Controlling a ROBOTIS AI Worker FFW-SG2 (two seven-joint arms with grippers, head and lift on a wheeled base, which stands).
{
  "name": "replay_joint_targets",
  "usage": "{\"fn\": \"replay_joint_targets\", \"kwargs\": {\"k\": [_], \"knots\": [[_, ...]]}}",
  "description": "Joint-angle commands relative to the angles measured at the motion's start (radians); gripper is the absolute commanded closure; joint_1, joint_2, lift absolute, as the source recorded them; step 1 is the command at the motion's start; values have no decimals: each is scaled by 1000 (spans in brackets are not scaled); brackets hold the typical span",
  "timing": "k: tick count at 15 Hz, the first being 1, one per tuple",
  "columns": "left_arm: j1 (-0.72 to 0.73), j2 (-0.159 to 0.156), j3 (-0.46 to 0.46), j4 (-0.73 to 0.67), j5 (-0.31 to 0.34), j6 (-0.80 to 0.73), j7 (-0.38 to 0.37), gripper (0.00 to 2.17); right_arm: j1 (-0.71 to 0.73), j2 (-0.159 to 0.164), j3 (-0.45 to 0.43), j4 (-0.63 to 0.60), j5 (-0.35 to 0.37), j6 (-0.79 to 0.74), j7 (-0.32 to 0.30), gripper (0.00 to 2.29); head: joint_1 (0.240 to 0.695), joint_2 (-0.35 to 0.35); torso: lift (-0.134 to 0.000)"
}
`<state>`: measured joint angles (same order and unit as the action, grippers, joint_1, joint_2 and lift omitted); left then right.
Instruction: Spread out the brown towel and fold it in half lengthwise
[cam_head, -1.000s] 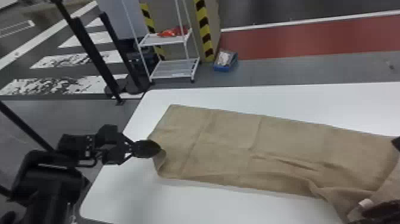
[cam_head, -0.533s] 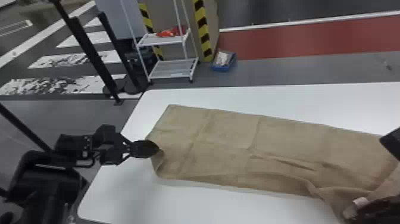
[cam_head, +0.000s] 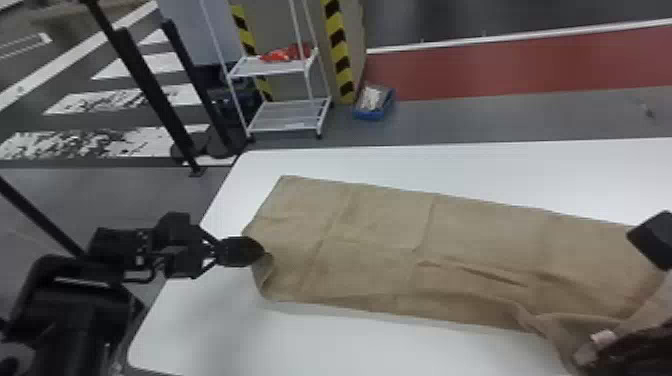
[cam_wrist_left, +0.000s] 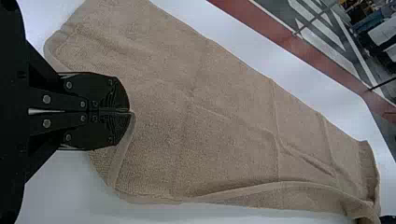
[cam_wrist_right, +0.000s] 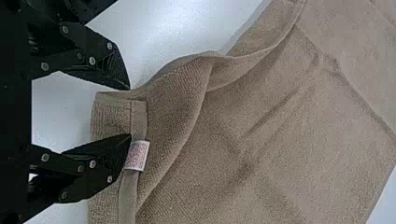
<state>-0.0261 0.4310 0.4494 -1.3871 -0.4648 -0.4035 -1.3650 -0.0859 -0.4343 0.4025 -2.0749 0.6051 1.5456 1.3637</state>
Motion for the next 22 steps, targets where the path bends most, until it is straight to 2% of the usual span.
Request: {"fn": "replay_joint_targets", "kwargs": {"k": [1,2,8,13,17,18,19,22], "knots": [[0,2,0,0,2,-2,-2,1409,-11,0,15,7,7,27,3,694,695,297,-124],[0,3,0,0,3,-2,-2,1409,-15,0,16,7,7,27,3,788,695,297,-124],[6,6,9,0,8,-5,-5,1409,-2,-3,15,-30,7,27,3,788,695,307,-124],[5,6,8,-1,11,-5,-5,1409,23,-24,-4,-59,15,27,3,792,695,305,-124],[5,6,5,0,11,-5,-3,1409,23,-23,3,-57,25,27,3,792,695,298,-124],[5,8,5,0,11,-5,0,1409,23,-23,-1,-57,30,27,3,880,695,297,-124],[3,8,6,0,11,-5,0,1409,23,-24,-10,-57,30,27,3,1133,695,296,-124],[2,8,6,5,11,-5,0,1409,26,-29,-20,-57,32,27,3,1146,695,290,-124]]}}
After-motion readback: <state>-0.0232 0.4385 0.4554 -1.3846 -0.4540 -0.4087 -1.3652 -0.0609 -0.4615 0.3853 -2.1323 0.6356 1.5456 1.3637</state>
